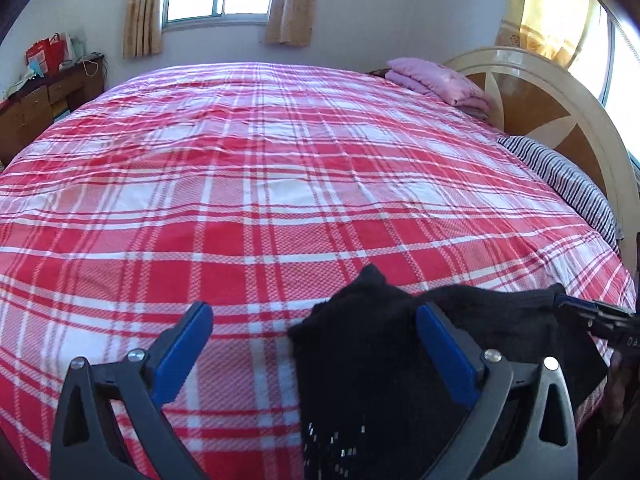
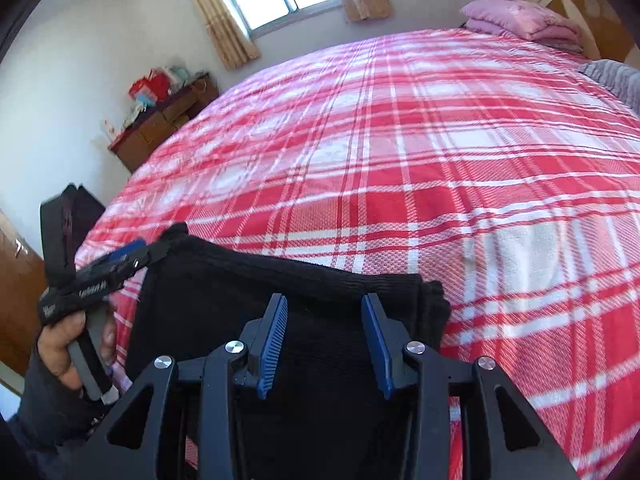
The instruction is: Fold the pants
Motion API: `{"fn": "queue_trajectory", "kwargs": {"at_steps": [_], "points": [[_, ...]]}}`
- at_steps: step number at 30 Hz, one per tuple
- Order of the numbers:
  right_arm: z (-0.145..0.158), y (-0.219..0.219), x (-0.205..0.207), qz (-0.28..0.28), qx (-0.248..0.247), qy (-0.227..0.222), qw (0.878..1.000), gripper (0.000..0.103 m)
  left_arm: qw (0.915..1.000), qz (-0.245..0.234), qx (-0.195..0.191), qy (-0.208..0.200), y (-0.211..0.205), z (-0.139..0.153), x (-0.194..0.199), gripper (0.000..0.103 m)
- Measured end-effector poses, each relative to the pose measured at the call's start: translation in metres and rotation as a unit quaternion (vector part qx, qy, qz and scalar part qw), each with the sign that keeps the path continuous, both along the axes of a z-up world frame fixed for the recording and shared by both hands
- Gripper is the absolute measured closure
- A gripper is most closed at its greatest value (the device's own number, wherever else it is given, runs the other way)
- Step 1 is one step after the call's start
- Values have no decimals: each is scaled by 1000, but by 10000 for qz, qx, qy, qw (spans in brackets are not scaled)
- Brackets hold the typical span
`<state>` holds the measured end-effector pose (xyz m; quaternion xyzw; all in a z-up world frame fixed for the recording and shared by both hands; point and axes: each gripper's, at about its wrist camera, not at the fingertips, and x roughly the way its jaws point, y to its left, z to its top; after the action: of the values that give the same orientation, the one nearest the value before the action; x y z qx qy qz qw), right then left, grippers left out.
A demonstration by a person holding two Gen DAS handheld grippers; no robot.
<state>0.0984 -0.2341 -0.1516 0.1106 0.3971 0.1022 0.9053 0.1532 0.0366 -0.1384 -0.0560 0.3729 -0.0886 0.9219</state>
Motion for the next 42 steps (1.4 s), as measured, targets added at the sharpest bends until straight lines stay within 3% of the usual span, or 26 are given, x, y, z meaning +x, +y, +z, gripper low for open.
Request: {"fn": "queue_trajectory", "kwargs": {"at_steps": [2,6,13,16,22,29,34,37,39,42], "points": [[14,-2,-18,-124,-100,-256,9995,61,9999,7,150,-83,4,7,-14,0],[25,9,-57,169,-437,-502,9976,51,9989,-98,426,-163,2,12,-37,0],[-4,30,-85,727,-875,-278,9931,51,9968,-336,725,-7,-18,-5,-47,0],[-14,24,-80,686,-777,-149,9945,51,9960,-382,795,130,-20,-17,-46,0],[-16,23,-81,839,-850,-180,9927,51,9977,-373,470,320,-11,-27,-43,0],[-12,20,-80,829,-709,-187,9939,51,9957,-542,710,246,-9,-24,-63,0],[8,6,-84,622,-256,-513,9964,50,9948,-581,815,172,8,-28,-85,0],[-6,4,-72,435,-579,-70,9974,49,9960,-528,653,308,18,-36,-82,0],[-13,-1,-69,269,-668,-9,9974,49,9971,-503,409,387,23,-37,-79,0],[-3,-15,-68,211,-198,-40,9996,49,9978,-409,498,148,23,-23,-77,0]]}}
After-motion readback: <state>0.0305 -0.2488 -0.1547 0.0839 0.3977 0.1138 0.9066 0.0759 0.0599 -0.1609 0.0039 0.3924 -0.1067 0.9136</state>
